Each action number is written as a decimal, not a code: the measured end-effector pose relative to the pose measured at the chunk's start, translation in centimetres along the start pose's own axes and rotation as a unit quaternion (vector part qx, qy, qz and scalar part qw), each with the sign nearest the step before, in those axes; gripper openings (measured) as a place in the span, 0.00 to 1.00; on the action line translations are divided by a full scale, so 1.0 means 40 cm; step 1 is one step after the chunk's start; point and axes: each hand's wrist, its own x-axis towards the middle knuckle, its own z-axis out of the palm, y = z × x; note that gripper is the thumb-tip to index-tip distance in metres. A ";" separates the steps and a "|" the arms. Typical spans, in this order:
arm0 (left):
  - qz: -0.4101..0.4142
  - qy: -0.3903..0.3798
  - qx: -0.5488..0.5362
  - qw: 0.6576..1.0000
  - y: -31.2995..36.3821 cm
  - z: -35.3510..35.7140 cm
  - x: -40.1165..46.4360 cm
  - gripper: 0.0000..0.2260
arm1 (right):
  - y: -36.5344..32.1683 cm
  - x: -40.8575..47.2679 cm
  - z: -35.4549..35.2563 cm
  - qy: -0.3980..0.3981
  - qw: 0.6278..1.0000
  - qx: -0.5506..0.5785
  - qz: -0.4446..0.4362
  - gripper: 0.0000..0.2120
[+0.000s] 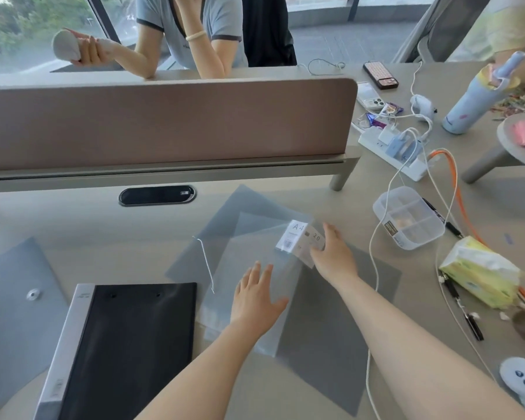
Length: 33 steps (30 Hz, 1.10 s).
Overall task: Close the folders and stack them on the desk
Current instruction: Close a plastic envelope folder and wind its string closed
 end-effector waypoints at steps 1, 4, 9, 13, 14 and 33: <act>-0.002 0.003 0.004 1.000 0.005 0.005 0.009 0.36 | -0.001 0.014 -0.003 -0.004 1.000 -0.002 -0.001 0.33; -0.005 0.015 0.013 1.000 0.016 0.019 0.030 0.35 | -0.001 0.053 -0.003 -0.016 1.000 0.002 -0.002 0.33; -0.012 0.023 0.033 0.999 0.019 0.042 0.052 0.34 | 0.002 0.105 -0.001 -0.034 0.999 0.014 0.000 0.32; -0.018 0.031 0.039 0.999 0.017 0.056 0.052 0.34 | 0.001 0.133 0.005 -0.025 0.999 0.036 0.000 0.29; -0.019 0.033 0.041 0.998 0.016 0.058 0.053 0.34 | 0.001 0.138 0.007 -0.019 0.999 0.043 0.001 0.28; -0.003 0.105 -0.055 0.993 0.092 -0.021 0.016 0.34 | -0.079 0.064 -0.074 0.088 0.962 0.248 -0.069 0.04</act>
